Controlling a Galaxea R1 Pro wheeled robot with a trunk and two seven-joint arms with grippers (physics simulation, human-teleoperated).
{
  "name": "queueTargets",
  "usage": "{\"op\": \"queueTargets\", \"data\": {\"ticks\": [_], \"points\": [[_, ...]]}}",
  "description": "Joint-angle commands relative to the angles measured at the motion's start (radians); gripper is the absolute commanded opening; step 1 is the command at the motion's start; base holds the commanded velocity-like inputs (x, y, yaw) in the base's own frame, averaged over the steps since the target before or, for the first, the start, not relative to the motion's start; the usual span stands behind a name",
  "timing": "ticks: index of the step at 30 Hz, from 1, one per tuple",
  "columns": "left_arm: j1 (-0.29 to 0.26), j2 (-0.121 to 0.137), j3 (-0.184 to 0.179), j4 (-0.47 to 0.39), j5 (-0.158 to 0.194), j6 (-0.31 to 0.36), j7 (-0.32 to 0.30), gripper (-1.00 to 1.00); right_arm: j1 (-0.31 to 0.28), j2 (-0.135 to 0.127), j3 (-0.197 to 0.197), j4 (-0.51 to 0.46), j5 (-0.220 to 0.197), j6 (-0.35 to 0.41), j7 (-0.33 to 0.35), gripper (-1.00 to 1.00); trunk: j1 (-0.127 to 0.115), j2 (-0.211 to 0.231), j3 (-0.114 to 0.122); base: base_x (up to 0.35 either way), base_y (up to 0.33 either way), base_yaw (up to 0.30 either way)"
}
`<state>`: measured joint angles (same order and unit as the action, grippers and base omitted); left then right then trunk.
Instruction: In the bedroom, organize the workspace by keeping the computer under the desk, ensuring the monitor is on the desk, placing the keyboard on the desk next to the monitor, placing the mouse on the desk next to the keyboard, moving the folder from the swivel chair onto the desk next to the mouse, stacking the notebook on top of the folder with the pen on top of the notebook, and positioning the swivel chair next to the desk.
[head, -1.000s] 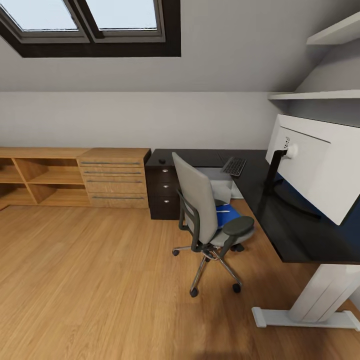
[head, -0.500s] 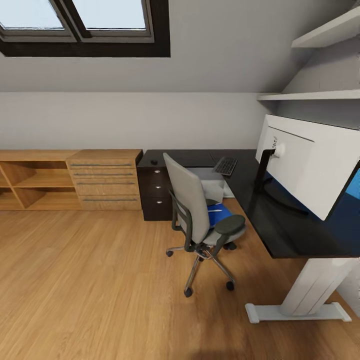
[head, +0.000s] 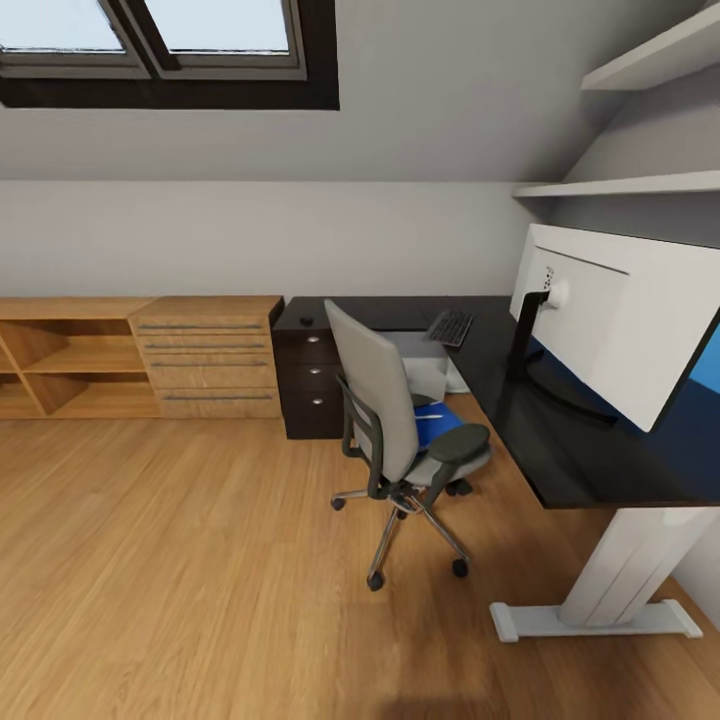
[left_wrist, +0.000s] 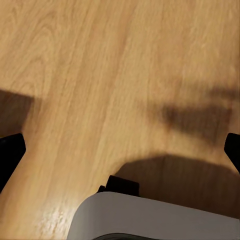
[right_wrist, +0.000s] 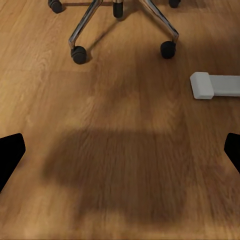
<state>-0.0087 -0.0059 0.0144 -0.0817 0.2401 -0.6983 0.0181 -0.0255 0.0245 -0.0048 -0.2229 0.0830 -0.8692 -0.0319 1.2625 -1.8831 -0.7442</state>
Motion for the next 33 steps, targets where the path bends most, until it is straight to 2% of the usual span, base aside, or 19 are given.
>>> {"op": "queueTargets", "data": {"ticks": [1,33], "points": [[0.000,0.000,0.001,0.000,-0.001,-0.003,0.002,1.00,-0.001,0.000,-0.001,0.000,0.007,-0.002,-0.003,1.00,0.004,-0.008,-0.004,0.000,0.000,0.000],[0.000,0.001,0.006,0.000,0.001,-0.003,0.005,1.00,-0.001,-0.001,-0.001,-0.001,0.006,-0.004,-0.003,1.00,0.126,-0.232,-0.104,0.000,0.000,0.000]]}}
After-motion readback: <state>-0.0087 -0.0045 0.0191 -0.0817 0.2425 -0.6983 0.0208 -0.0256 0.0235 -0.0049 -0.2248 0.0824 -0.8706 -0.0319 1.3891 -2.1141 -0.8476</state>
